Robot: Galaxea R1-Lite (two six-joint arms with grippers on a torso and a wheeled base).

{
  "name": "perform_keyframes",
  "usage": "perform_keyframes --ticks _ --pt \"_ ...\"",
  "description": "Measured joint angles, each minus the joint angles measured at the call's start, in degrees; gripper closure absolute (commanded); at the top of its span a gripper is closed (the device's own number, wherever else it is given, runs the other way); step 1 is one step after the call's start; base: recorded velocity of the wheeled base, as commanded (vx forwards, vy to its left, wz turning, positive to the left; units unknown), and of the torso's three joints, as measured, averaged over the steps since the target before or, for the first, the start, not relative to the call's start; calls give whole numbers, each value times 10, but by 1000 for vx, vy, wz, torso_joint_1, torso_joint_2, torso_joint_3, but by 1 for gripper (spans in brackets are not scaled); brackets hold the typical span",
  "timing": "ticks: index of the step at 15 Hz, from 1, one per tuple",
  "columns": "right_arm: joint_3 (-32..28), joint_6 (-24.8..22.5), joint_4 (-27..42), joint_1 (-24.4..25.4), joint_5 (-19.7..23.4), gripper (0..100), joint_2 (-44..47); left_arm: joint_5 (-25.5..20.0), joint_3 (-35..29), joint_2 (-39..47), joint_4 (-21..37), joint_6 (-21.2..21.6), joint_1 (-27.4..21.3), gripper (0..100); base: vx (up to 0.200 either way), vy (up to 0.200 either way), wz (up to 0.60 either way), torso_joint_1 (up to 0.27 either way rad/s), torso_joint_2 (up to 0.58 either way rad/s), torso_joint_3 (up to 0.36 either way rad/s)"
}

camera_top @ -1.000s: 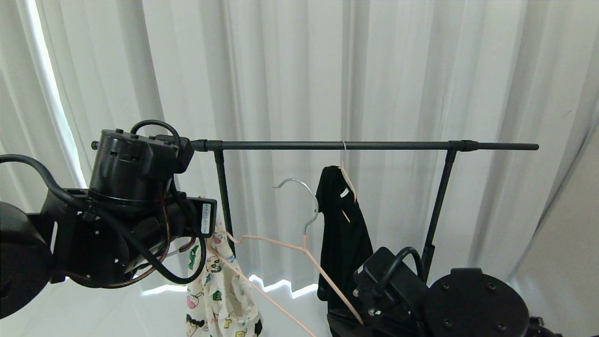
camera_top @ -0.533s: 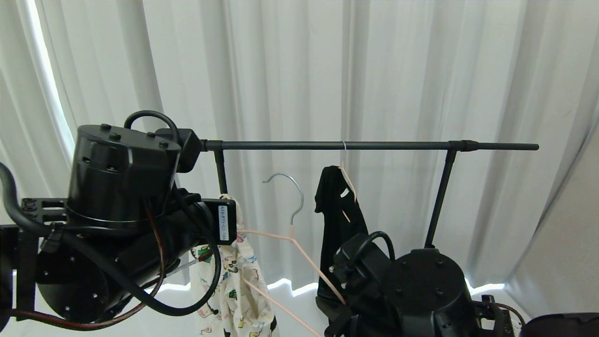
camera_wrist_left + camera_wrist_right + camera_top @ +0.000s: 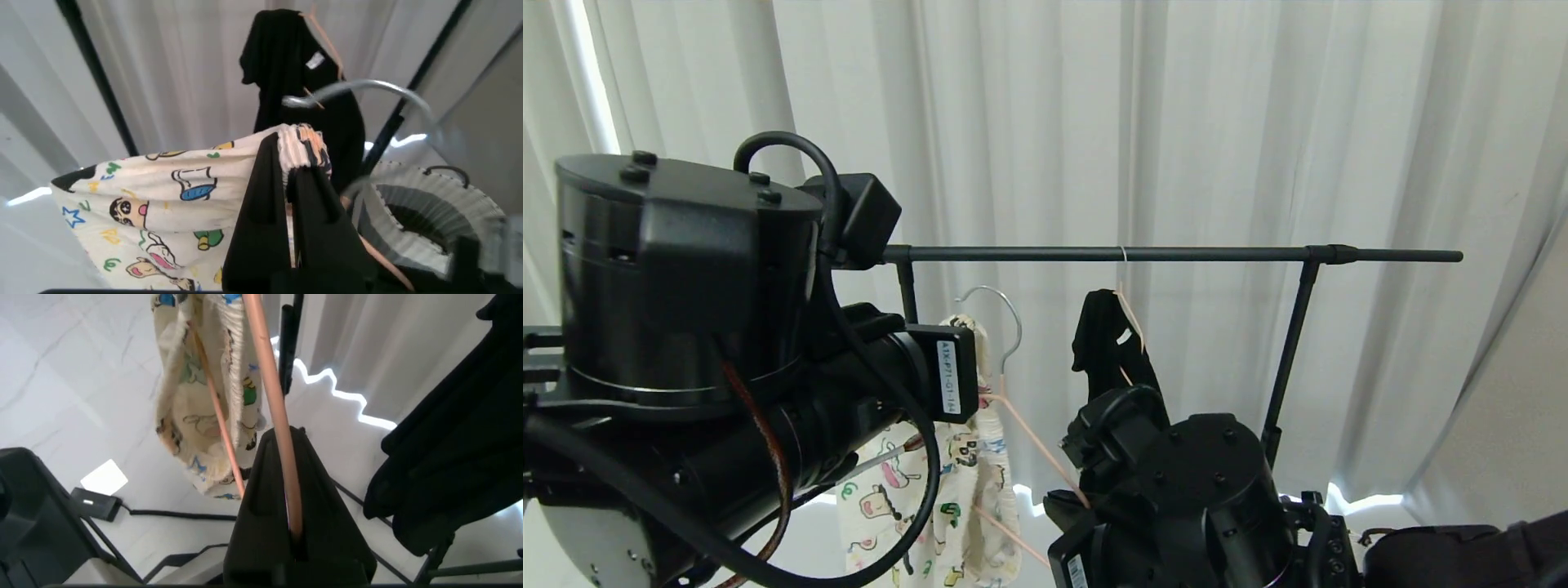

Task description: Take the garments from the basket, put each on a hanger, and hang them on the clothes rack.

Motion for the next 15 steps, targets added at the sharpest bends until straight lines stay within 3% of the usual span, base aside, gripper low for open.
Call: perform_keyframes --ticks 7,8,12,15 --pt "-2 26 0 -2 -34 100 2 -1 -1 -1 0 2 -19 100 0 0 0 0 0 0" --pt "-2 26 0 -1 -34 100 0 -1 -1 0 0 2 -19 0 0 0 0 0 0 0" --pt "0 24 0 -1 -35 100 -25 0 -5 4 0 11 -7 0 0 0 0 0 0 0" --pt "0 21 -31 -1 -40 100 -37 -1 -12 5 -1 48 -1 0 0 0 0 0 0 0"
